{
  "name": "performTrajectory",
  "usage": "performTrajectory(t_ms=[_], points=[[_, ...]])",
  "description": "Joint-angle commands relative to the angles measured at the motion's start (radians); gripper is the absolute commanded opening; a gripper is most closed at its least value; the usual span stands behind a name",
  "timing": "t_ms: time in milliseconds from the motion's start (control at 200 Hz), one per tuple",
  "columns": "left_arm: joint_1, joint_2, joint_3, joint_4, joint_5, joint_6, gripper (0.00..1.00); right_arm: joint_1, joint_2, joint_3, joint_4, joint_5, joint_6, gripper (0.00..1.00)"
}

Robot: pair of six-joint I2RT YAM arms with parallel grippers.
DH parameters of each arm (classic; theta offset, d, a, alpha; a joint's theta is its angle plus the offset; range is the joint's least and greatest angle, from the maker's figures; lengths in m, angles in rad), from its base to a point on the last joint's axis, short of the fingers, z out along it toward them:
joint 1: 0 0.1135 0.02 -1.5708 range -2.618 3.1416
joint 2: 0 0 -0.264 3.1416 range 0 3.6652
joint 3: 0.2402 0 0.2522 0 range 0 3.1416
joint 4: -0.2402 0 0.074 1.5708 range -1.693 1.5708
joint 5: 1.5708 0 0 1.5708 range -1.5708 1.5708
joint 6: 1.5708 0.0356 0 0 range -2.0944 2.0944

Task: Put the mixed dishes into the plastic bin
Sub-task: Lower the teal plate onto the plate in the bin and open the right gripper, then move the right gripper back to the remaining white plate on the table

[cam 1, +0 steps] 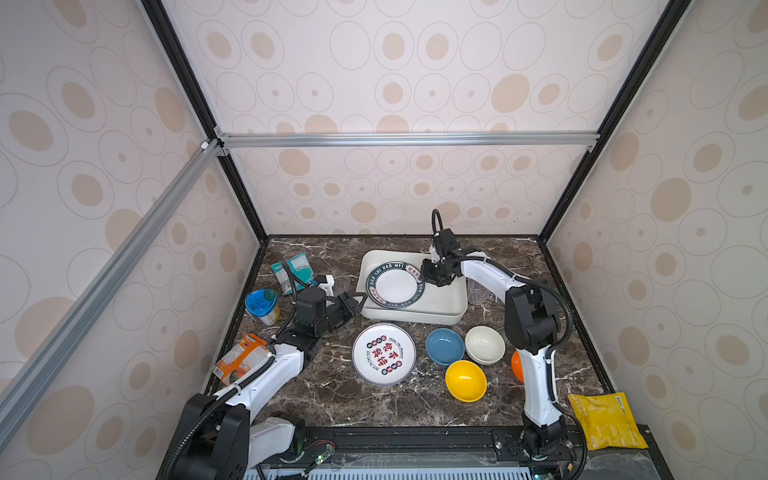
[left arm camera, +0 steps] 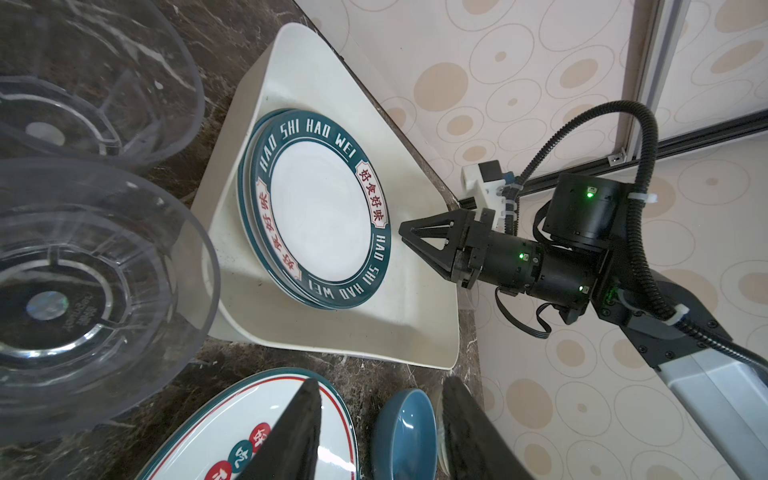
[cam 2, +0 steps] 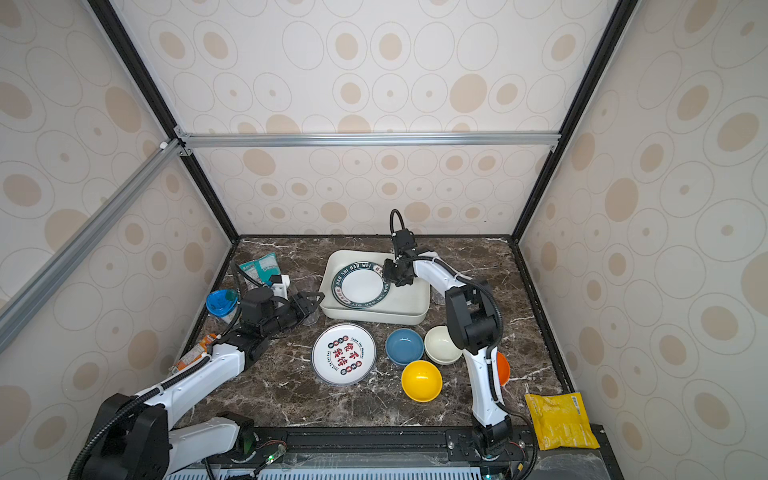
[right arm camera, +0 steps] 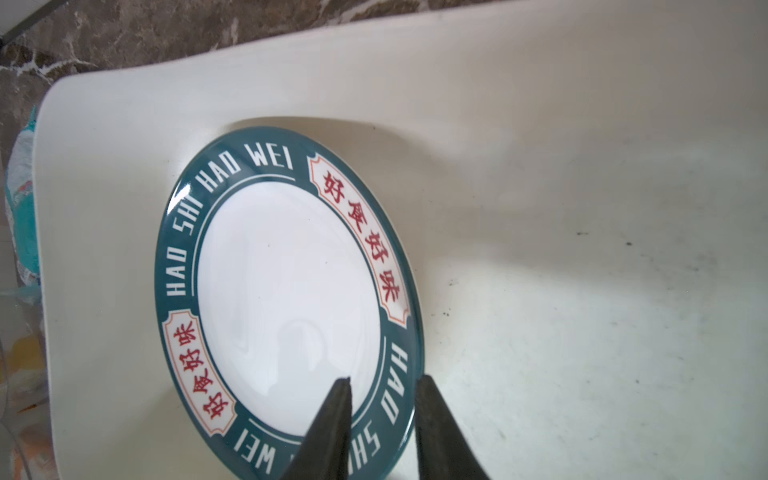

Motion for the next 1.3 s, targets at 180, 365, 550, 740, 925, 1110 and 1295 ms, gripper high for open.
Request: performTrajectory(t_ms=[180,365,550,740,925,1110,1295], points=[[0.007,-0.024,-0.003,0.002,-0.019,-0.007,0.48,0.007,0.023,0.006,-0.062,0.017,-0.019,0.3],[0.006,-0.024,0.0,-0.003,-0.023,0.002,0.48,0.013,0.043,0.014,-0.037,-0.02,-0.017,0.29],[0.007,-0.044,0.0,-0.01,-0.031,0.014,0.48,0.026,0.044,0.025,-0.045,-0.024,-0.025,0.28],[0.005,-0.069,0.027,-0.102,-0.032,0.059,0.49,0.031,-0.084,-0.069,-0.023,0.002,-0.039,0.29],[0.005,-0.151,0.057,-0.283,-0.058,0.143,0.51,0.035,-0.283,-0.238,0.01,0.01,-0.068,0.35],[0.003,-0.269,0.049,-0.468,-0.08,0.197,0.52,0.052,-0.466,-0.403,0.031,-0.045,-0.087,0.36],[0.001,-0.373,0.002,-0.573,-0.094,0.19,0.52,0.102,-0.608,-0.542,0.056,-0.114,-0.112,0.36]])
